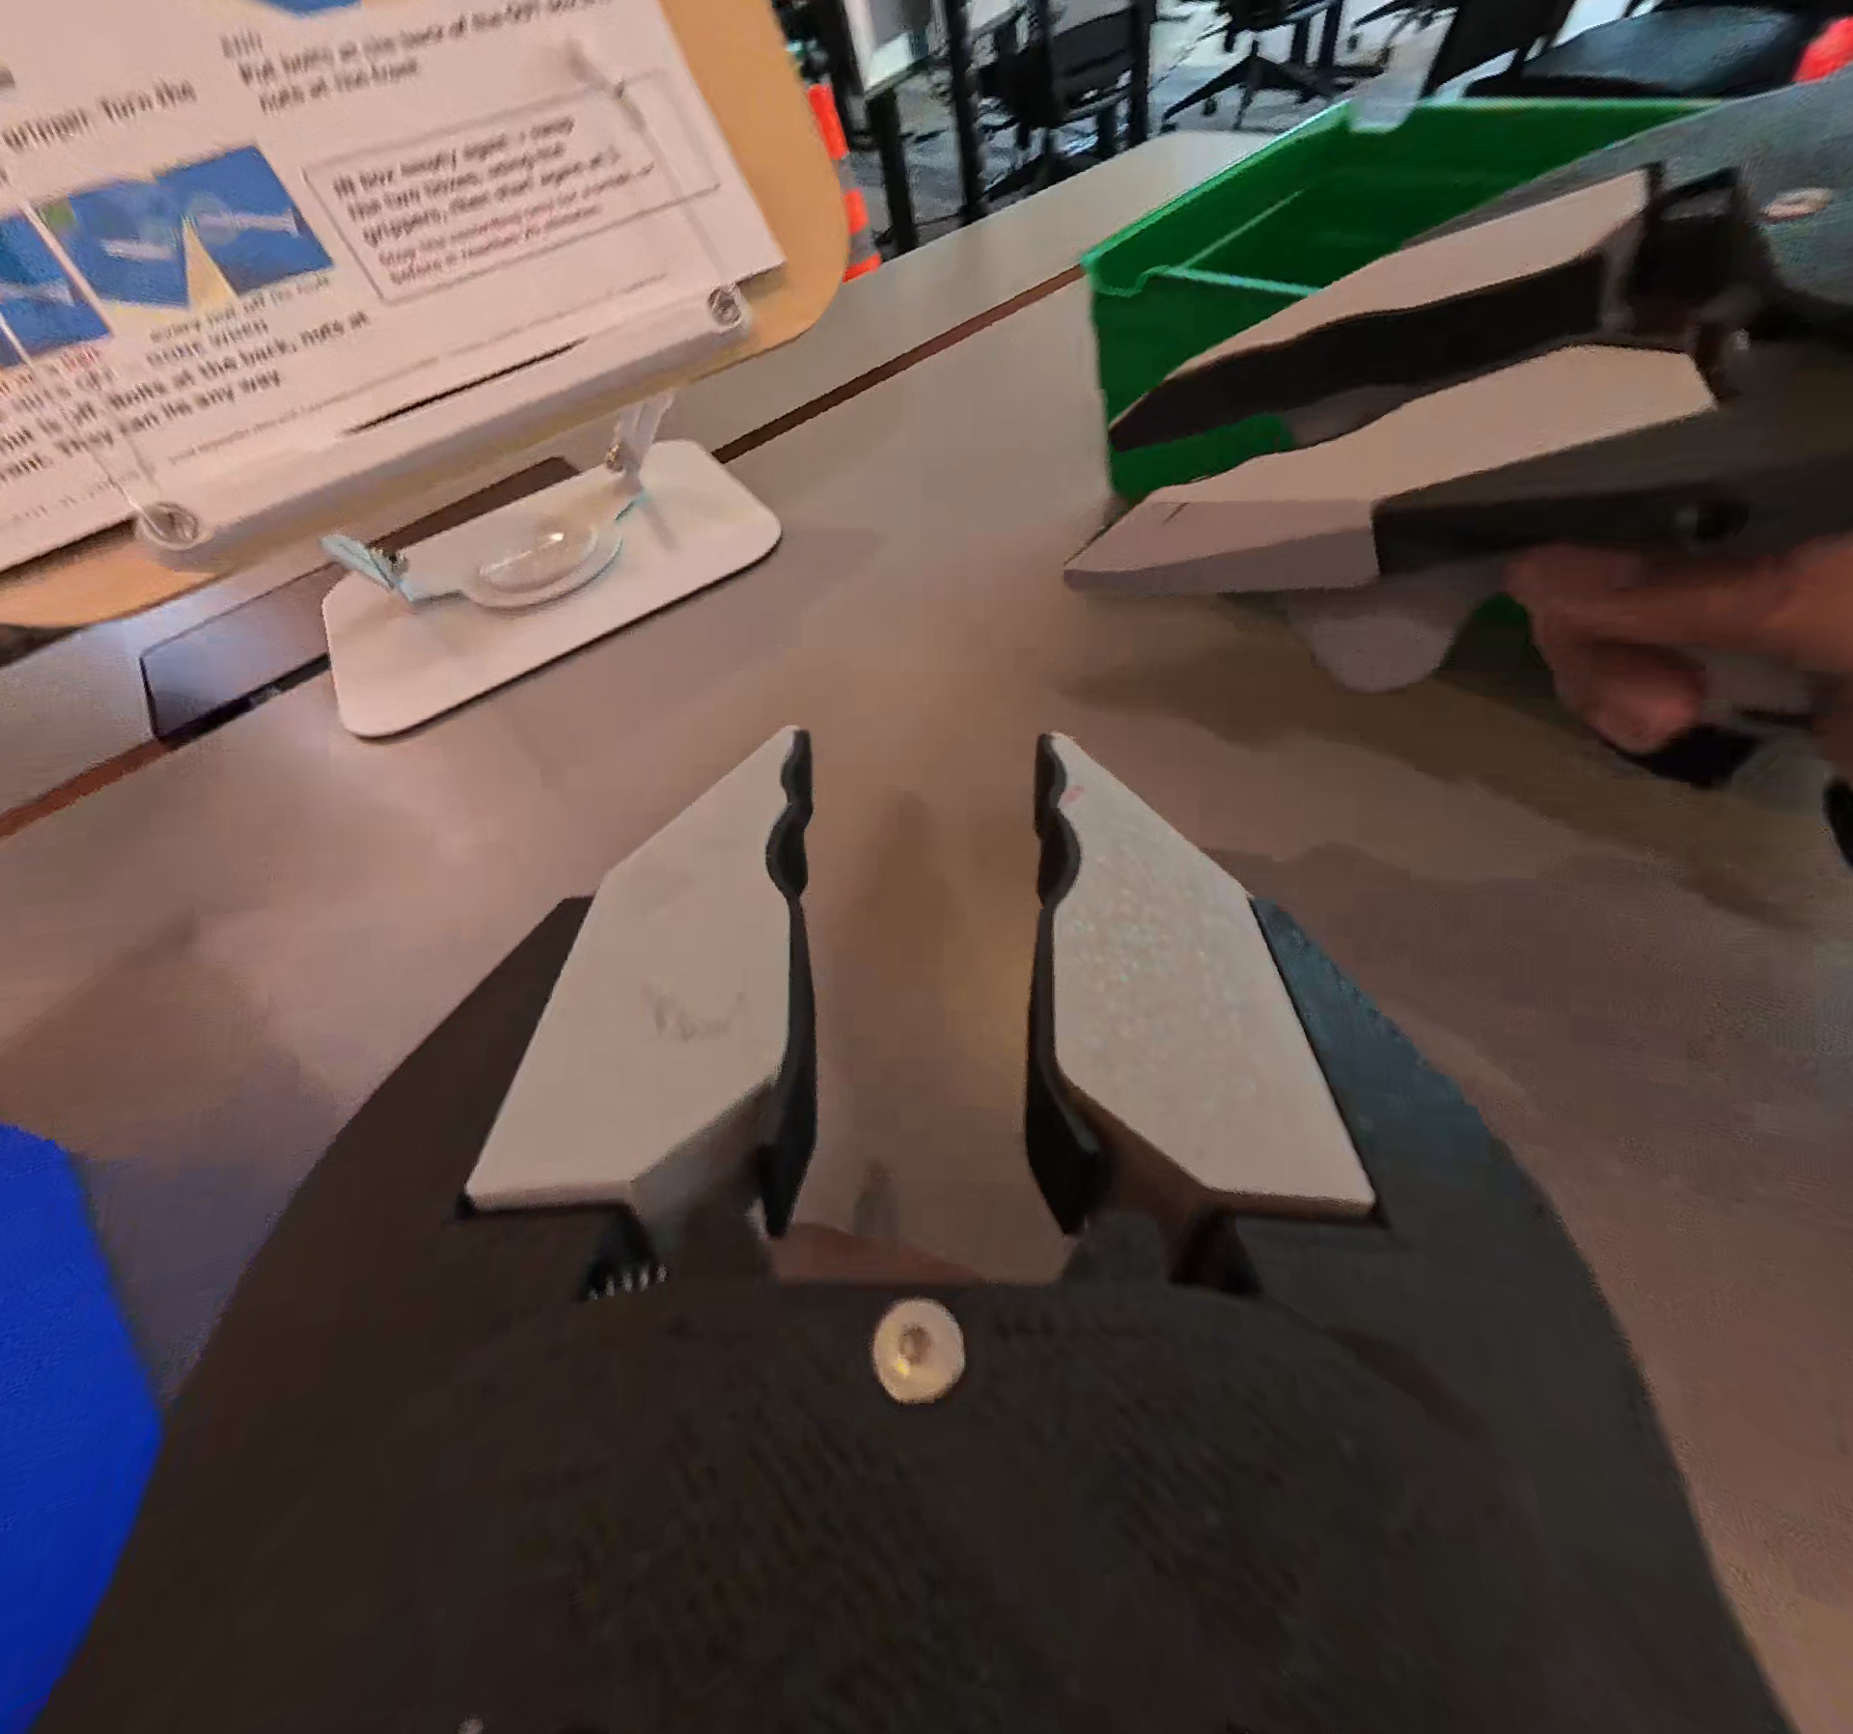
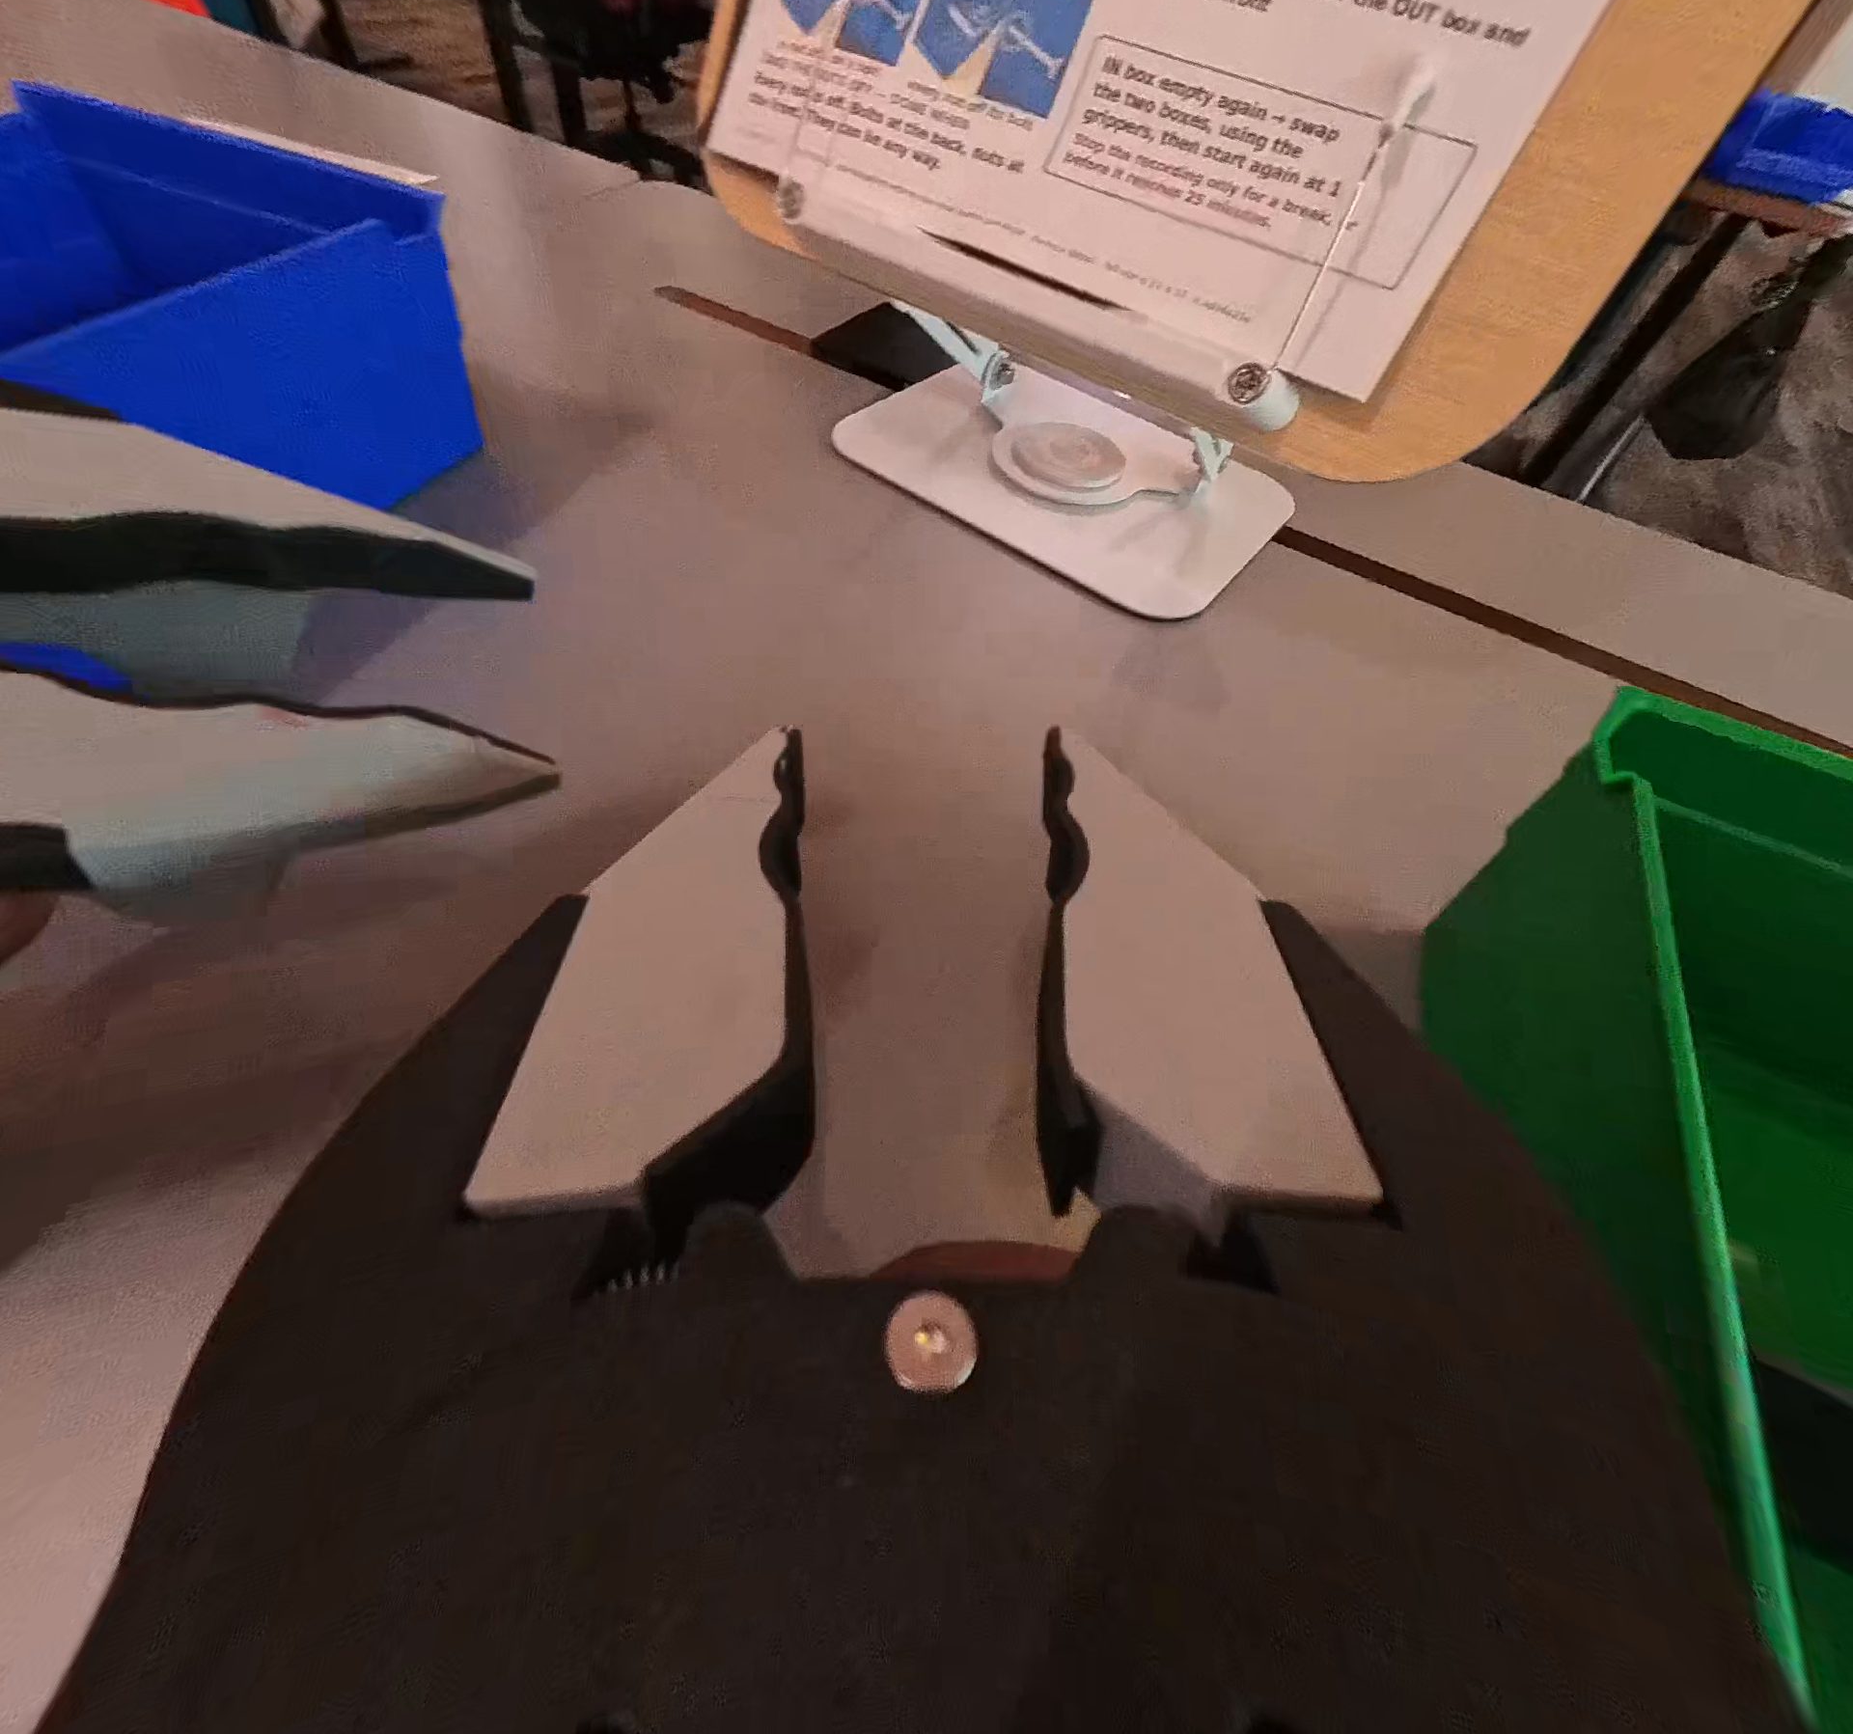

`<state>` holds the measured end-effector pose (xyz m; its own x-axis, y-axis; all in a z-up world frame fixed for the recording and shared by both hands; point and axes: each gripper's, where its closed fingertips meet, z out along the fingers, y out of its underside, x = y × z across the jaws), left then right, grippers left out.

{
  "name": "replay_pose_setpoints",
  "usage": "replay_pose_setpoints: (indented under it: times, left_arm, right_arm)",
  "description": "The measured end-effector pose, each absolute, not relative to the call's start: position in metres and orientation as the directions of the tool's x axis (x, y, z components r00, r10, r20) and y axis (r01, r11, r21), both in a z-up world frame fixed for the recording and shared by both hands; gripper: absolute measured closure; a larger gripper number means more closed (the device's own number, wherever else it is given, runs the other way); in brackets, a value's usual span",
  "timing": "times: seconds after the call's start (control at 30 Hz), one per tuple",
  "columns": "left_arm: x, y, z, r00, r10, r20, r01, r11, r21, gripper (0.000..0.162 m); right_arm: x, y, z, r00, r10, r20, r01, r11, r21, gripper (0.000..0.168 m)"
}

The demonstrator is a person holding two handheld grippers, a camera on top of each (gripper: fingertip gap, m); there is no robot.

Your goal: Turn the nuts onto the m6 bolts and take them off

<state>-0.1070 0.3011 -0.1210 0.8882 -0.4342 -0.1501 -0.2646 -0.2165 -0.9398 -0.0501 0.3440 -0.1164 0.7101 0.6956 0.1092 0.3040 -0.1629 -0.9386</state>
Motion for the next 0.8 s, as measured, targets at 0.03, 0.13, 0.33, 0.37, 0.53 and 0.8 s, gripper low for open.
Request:
replay_pose_setpoints:
  times: [0.03, 0.13, 0.33, 0.37, 0.53, 0.8]
  left_arm:
    - [-0.107, 0.317, -0.13, 0.895, -0.42, -0.147, -0.263, -0.233, -0.936, 0.119]
    - [-0.11, 0.352, -0.152, 0.909, -0.394, -0.136, -0.251, -0.258, -0.933, 0.12]
    - [-0.102, 0.347, -0.177, 0.861, -0.498, -0.101, -0.293, -0.324, -0.9, 0.122]
    - [-0.099, 0.346, -0.176, 0.86, -0.502, -0.091, -0.284, -0.321, -0.904, 0.122]
    - [-0.087, 0.341, -0.183, 0.839, -0.539, -0.078, -0.302, -0.342, -0.89, 0.12]
    - [-0.084, 0.34, -0.187, 0.824, -0.559, -0.095, -0.335, -0.344, -0.877, 0.12]
  right_arm:
    - [-0.054, 0.358, -0.12, 0.726, 0.678, 0.115, 0.295, -0.155, -0.943, 0.121]
    - [-0.065, 0.386, -0.133, 0.744, 0.659, 0.11, 0.275, -0.152, -0.949, 0.117]
    - [-0.077, 0.389, -0.163, 0.672, 0.74, 0.025, 0.274, -0.217, -0.937, 0.12]
    - [-0.073, 0.391, -0.165, 0.679, 0.733, 0.032, 0.27, -0.21, -0.94, 0.121]
    - [-0.07, 0.387, -0.157, 0.659, 0.75, -0.054, 0.182, -0.228, -0.956, 0.121]
    - [-0.076, 0.378, -0.155, 0.618, 0.786, -0.026, 0.195, -0.186, -0.963, 0.127]
